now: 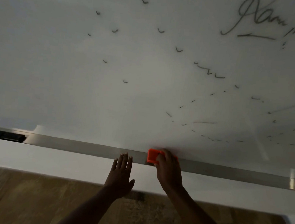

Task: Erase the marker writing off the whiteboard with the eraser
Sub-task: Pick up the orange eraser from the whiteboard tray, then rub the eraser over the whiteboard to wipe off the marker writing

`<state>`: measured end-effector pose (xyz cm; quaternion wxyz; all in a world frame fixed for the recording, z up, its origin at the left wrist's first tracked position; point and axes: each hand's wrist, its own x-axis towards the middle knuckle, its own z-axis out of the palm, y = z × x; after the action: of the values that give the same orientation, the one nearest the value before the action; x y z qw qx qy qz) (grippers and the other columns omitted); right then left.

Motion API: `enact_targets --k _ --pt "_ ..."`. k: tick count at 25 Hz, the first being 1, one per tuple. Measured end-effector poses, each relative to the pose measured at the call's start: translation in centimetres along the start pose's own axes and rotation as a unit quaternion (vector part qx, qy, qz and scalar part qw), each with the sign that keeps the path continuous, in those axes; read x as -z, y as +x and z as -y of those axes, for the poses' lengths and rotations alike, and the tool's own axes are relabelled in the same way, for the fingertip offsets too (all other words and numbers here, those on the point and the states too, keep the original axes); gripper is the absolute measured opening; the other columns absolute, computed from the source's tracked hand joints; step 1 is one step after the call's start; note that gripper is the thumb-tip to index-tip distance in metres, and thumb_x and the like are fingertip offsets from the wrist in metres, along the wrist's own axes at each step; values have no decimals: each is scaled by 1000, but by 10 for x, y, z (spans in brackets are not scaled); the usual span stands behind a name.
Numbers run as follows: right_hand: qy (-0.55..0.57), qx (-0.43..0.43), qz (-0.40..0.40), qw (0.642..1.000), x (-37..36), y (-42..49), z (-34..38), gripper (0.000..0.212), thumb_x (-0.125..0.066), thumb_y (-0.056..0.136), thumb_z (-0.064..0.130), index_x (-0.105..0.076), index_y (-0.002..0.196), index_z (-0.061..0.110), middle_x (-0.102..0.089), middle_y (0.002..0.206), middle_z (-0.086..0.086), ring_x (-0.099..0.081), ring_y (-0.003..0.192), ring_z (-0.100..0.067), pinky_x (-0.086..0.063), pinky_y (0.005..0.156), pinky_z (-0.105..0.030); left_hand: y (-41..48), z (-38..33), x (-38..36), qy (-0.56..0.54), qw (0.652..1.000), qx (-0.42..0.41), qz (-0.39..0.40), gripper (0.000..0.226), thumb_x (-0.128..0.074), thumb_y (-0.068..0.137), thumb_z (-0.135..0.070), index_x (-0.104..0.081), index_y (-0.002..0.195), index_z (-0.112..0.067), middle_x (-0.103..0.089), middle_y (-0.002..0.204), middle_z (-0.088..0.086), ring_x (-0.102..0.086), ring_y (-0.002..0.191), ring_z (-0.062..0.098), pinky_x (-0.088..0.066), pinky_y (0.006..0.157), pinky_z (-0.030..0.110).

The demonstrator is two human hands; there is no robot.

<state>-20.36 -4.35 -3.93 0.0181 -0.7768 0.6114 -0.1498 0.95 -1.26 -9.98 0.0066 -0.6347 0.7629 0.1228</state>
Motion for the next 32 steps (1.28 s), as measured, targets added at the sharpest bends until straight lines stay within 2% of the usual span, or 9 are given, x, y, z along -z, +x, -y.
enact_targets --k 3,5,7,9,12,14,24,28,32 --pt "67 17 -34 997 32 -2 9 22 -66 95 27 -67 112 12 -58 137 -8 -57 124 -29 -47 105 -41 -5 -10 28 13 999 -32 3 84 -38 103 -53 -1 163 -8 6 171 20 7 158 36 1 129 44" --pt "103 55 -98 988 64 3 18 18 -65 96 27 -67 109 14 -61 130 -5 -62 115 -25 -50 98 -39 -7 -20 60 21 997 -74 -8 73 -39 102 -52 -25 161 -11 -20 169 15 -17 157 32 -15 128 43" --pt "131 91 -163 974 112 11 30 15 -67 95 27 -66 104 16 -62 123 -2 -64 105 -21 -52 89 -36 -10 -33 110 28 992 -114 -53 59 -39 98 -53 -50 145 -18 -49 148 7 -46 137 27 -38 114 37" --pt "144 120 -233 954 166 25 43 17 -67 93 32 -66 103 19 -62 119 0 -64 100 -17 -53 84 -34 -12 -44 173 31 978 -162 -130 49 -41 94 -54 -64 124 -23 -60 120 -3 -60 112 17 -50 93 31" --pt "143 161 -325 921 250 47 62 23 -58 93 44 -62 108 27 -59 121 5 -61 101 -11 -51 83 -30 -19 -55 281 80 929 -227 -280 29 -53 83 -57 -73 86 -35 -63 82 -17 -63 71 0 -52 59 15" --pt "132 188 -379 896 306 64 72 27 -54 93 47 -61 113 31 -58 122 7 -59 102 -10 -52 81 -30 -29 -65 358 89 903 -248 -340 23 -58 81 -56 -71 80 -37 -61 77 -18 -60 65 -1 -50 54 15" --pt "-36 259 -588 765 583 144 129 41 -50 98 43 -63 128 19 -57 121 -9 -57 101 -26 -51 82 -38 -73 -93 679 190 707 -260 -630 30 -62 90 -37 -70 105 -12 -65 100 7 -62 86 27 -52 71 37" --pt "-101 223 -623 743 656 175 140 42 -52 99 44 -64 129 18 -58 121 -11 -57 101 -27 -53 80 -37 -67 -104 752 202 677 -227 -670 37 -57 91 -36 -67 115 -9 -64 117 12 -63 102 30 -53 82 39" --pt "-155 199 -613 749 679 206 144 44 -59 96 44 -61 131 18 -58 120 -13 -59 100 -29 -54 79 -39 -48 -108 796 170 687 -203 -677 49 -58 97 -30 -57 139 -5 -53 145 18 -52 134 34 -47 106 43"
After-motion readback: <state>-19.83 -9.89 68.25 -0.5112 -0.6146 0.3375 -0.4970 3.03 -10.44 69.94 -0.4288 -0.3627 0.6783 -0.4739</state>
